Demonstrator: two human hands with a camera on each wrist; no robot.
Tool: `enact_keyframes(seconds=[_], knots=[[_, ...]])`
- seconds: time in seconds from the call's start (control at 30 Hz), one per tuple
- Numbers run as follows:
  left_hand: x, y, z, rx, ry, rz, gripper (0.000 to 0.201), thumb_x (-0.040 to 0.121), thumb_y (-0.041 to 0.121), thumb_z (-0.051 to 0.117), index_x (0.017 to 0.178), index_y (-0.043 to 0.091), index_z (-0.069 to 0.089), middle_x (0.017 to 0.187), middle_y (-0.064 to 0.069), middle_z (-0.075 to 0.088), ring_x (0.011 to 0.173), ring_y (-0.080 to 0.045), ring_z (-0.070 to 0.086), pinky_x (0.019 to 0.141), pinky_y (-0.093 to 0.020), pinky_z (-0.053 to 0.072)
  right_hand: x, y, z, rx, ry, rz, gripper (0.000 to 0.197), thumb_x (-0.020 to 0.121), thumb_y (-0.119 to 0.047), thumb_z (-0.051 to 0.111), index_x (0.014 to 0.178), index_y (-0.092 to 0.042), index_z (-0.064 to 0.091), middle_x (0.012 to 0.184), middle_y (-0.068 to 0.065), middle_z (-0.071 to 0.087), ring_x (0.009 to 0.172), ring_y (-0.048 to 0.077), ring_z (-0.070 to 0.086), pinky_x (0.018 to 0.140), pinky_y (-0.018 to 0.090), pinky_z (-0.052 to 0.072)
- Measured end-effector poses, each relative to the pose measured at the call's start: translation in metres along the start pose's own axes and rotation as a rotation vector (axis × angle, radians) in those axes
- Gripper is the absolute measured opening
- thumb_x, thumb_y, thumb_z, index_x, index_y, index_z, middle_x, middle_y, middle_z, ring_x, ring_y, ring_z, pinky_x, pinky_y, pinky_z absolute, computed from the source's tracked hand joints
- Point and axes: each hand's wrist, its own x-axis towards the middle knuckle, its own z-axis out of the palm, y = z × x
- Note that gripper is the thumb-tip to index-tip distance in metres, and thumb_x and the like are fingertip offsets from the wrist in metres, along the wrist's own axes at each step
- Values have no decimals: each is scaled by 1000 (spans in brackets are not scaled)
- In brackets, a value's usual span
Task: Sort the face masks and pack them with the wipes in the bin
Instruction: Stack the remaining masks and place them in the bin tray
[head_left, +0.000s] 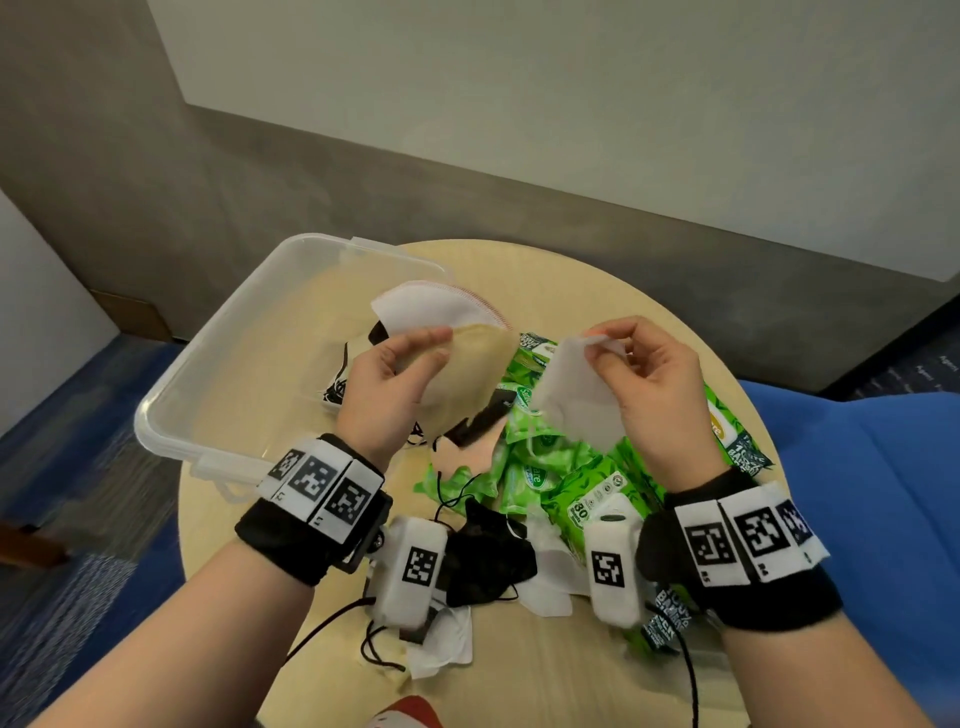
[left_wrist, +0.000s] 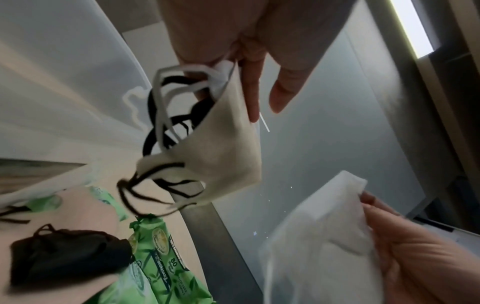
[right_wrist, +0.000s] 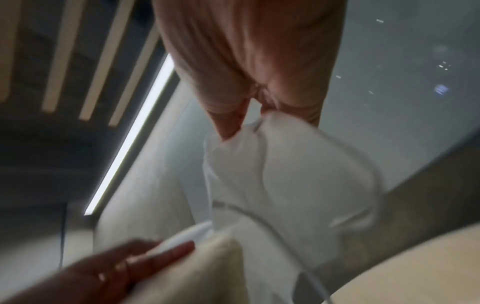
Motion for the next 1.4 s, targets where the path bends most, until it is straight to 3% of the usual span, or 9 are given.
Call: enact_keyframes(seconds=[0.1,0.23,0.4,0.5,0.73,0.83,1.0,1.2,1.4], knots=[[-4,5,6,-30,-76,-6,26,75,24,71,99,15,69,91,6,69,80,1,62,71,-17,49,-1,-4,3,-147,-109,-63,24,77,-9,67,77,-33,67,83,-2,69,83,18,63,76,32,48],[-10,4,19,63,-220,5,46,55,34,84,96,21,69,93,0,73,83,-12,69,74,-25,57,-5,-11,16,-70,-186,-22,32,68,0,78,76,-27,64,67,2,67,64,13,61,61,27,51],[-11,1,25,90,-270,-2,24,71,3,78,90,15,70,88,-7,74,79,-15,69,77,-31,57,-3,-14,15,-25,-233,22,37,66,9,75,80,-21,59,63,4,64,62,16,59,62,31,49],[-11,-1,23,147,-257,-23,27,73,-4,73,89,17,69,87,-7,72,75,-14,67,77,-33,57,-1,-12,12,-66,-237,27,39,67,4,76,84,-26,58,67,4,65,63,17,59,65,34,50],[-10,3,21,121,-293,-64,26,64,33,73,84,16,74,85,-9,74,77,-16,67,71,-28,51,-1,-13,13,-85,-305,39,44,69,4,74,93,-29,56,73,9,65,66,17,59,66,32,50],[-9,4,24,150,-234,-43,13,80,22,72,80,10,74,81,-18,71,70,-19,62,67,-30,45,-2,-15,17,-134,-317,15,44,68,3,74,93,-28,56,73,11,63,62,12,56,61,26,49],[-7,0,23,66,-113,-23,13,84,12,65,86,2,72,76,-16,68,69,-16,59,67,-26,47,-8,0,19,-327,-241,36,42,61,-3,76,91,-20,53,73,8,65,62,19,59,53,25,43],[2,0,13,-102,96,-21,8,86,11,64,81,8,69,66,5,68,66,-8,62,66,-23,52,-20,20,12,-476,-388,174,60,55,-5,82,97,-25,44,69,0,56,50,6,47,49,18,36],[2,-1,14,-118,59,-1,8,85,11,64,80,8,69,64,6,68,62,-4,61,60,-18,51,-14,14,6,-239,-257,173,42,68,-23,80,99,-25,50,88,-4,57,71,13,54,67,30,47]])
